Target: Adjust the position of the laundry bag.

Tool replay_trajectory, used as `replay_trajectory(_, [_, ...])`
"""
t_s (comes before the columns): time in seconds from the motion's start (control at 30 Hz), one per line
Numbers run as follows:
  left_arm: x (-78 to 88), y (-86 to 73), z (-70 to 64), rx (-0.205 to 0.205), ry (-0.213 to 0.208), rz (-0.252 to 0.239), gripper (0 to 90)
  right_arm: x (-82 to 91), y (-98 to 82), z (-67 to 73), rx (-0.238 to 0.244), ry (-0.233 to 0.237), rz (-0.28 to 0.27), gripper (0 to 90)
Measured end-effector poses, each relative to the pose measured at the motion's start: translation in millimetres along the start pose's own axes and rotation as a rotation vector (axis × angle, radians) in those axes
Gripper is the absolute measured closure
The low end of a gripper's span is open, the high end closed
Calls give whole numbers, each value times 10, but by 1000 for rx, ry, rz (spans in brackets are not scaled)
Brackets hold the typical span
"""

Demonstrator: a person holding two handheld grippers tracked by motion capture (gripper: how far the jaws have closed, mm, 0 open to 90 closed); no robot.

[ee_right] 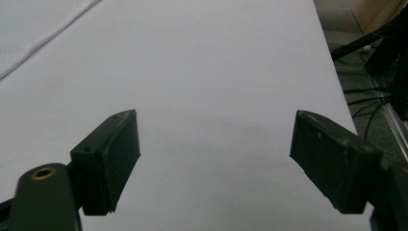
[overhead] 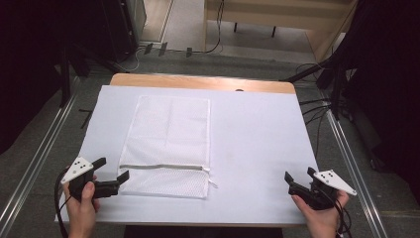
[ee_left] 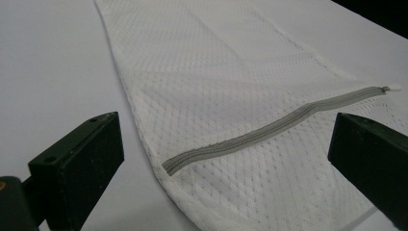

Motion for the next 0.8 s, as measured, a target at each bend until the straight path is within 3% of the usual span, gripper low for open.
replay_trajectory(0.1, [-4,-2,6,5,0,4,0,-6,-1,39,1,4,1,255])
replay_trajectory(0.13, [-1,-2,5,4,1,2,0,-12,-7,106,26,33,-4,392])
replay_trajectory(0.23, [2,-5,12,-3,5,6,0,-21,1,199,54,58,-19,440])
replay_trajectory(0.27, [5,-7,20,4,8,-2,0,-33,32,295,65,84,-24,507])
replay_trajectory(0.43, [29,-11,36,7,15,-7,0,-109,126,510,84,153,-44,532])
replay_trajectory(0.6, [18,4,26,0,10,-5,0,-245,212,740,105,213,1,565])
replay_trajectory(0.67, [6,7,16,-7,7,-4,0,-297,269,854,118,217,3,550])
replay_trajectory(0.8, [-4,6,20,-14,12,3,0,-411,380,1113,105,262,56,552])
Point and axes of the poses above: each handheld gripper's, and its own axes: x roughly backward along the jaws, y roughly out of its top, z roughly to its left, the point moved 4 cm from there along -x, roughly forward along the jaws, and after that the axes turned 4 degrees about -y, right-handed, at the moved point
